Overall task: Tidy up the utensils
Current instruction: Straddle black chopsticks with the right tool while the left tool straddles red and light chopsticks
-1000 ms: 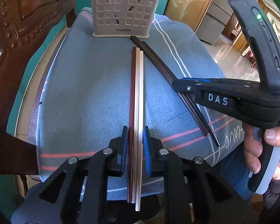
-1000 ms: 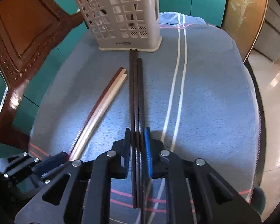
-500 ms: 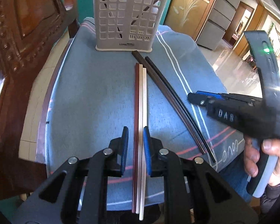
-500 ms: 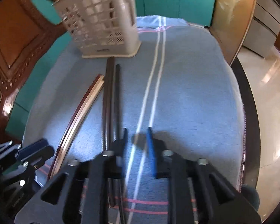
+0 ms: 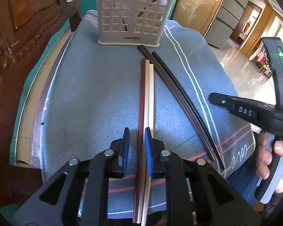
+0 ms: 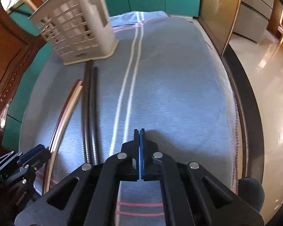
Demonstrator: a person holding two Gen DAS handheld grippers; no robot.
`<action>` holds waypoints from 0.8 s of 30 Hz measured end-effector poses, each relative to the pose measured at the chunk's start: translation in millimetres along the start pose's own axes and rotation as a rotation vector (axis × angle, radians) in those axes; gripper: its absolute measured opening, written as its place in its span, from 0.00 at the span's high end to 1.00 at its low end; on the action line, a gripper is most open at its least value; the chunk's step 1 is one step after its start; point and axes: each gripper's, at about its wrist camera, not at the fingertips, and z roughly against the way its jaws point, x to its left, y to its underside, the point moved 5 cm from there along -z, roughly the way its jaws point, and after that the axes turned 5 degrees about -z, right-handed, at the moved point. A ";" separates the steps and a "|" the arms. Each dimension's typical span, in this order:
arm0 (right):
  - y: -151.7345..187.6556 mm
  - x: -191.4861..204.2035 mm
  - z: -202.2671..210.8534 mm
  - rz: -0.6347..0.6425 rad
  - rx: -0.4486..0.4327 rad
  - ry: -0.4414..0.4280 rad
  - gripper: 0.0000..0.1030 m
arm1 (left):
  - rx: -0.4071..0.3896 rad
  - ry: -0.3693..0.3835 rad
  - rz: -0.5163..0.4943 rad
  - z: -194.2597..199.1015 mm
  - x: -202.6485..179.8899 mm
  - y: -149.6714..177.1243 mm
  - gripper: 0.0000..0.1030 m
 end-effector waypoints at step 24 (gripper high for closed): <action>17.0 31.1 5.4 0.109 -0.016 -0.092 0.78 | 0.001 -0.015 0.010 -4.6 5.4 -15.2 0.82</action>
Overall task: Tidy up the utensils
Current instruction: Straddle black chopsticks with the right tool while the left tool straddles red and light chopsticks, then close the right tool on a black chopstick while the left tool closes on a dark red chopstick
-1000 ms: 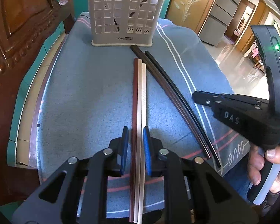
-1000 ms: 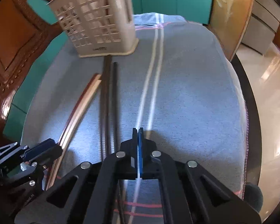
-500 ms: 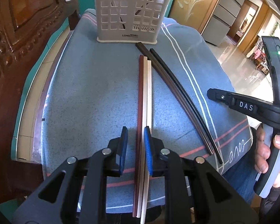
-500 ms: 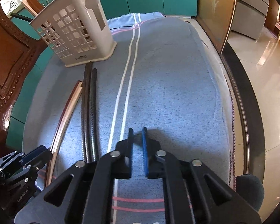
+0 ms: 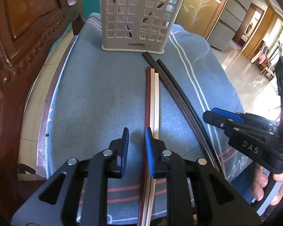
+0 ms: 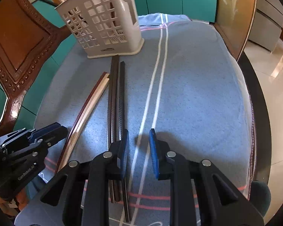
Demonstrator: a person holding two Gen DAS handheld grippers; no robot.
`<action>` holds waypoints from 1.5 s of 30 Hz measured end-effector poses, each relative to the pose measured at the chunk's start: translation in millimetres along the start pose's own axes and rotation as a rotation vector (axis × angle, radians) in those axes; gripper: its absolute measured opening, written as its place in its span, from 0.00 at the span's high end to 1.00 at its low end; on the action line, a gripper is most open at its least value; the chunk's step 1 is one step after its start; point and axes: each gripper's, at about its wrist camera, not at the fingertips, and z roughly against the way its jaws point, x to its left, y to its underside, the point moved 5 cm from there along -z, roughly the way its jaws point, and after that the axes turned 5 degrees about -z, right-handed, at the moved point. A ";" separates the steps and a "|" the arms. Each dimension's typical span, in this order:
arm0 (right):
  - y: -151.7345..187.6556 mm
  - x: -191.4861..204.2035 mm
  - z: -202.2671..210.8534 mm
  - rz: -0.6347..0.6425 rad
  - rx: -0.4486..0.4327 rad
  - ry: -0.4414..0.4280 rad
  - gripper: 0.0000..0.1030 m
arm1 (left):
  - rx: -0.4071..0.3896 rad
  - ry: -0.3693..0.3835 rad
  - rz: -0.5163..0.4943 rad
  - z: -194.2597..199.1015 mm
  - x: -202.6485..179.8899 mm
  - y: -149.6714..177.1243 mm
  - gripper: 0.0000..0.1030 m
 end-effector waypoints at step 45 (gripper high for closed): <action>-37.3 3.0 -23.6 0.086 0.044 0.113 0.93 | 0.052 -0.045 0.015 -23.5 11.5 -28.0 0.87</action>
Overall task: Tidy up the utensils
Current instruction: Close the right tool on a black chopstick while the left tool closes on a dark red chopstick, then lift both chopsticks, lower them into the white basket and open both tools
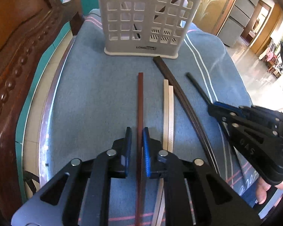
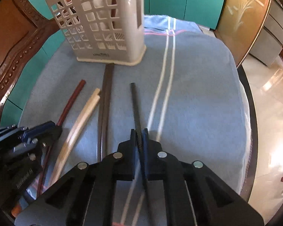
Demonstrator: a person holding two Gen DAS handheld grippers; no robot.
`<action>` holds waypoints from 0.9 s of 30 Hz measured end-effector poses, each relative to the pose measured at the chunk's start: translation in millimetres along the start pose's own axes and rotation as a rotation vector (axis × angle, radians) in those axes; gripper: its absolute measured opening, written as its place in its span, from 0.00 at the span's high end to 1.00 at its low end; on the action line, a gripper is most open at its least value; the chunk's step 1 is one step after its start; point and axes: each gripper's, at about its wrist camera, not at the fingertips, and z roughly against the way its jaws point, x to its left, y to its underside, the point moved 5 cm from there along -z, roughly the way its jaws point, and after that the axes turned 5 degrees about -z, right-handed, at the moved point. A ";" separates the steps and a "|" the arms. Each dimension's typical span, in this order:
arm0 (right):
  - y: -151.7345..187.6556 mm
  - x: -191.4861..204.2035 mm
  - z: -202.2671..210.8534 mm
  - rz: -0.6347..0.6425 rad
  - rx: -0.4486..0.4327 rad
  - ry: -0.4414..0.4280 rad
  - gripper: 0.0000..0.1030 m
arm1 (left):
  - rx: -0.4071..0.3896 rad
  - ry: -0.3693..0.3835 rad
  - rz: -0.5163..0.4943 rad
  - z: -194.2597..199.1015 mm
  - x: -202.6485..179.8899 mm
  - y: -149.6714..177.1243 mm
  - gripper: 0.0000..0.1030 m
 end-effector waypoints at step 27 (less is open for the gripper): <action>-25.4 0.3 31.8 0.042 -0.162 -0.031 0.94 | -0.052 -0.070 -0.044 6.7 -14.1 -35.2 0.93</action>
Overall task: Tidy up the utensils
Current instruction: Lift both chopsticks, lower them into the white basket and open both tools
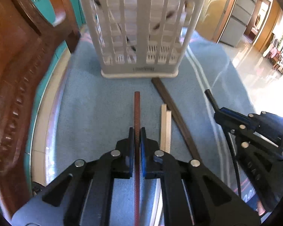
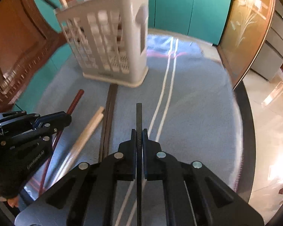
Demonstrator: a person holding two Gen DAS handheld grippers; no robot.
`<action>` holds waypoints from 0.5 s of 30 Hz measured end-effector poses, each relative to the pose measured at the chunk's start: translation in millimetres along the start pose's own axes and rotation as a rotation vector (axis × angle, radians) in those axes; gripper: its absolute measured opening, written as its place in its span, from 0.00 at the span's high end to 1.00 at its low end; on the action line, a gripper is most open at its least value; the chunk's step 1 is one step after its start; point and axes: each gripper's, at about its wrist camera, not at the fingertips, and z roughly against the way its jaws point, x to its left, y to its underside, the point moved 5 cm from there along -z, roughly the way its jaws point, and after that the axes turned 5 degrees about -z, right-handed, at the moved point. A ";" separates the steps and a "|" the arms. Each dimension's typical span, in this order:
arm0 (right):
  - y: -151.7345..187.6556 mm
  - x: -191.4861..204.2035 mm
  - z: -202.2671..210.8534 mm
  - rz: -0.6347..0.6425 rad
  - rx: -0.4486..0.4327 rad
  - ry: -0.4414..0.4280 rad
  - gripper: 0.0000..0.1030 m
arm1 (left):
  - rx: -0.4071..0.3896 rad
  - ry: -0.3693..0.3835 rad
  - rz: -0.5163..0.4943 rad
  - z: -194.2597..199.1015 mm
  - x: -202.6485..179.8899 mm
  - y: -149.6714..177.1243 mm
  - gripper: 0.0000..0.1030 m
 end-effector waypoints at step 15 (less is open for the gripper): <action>-58.5 -10.3 164.6 -0.056 -0.349 -0.108 0.94 | -0.366 0.027 0.015 162.1 15.7 -44.3 0.93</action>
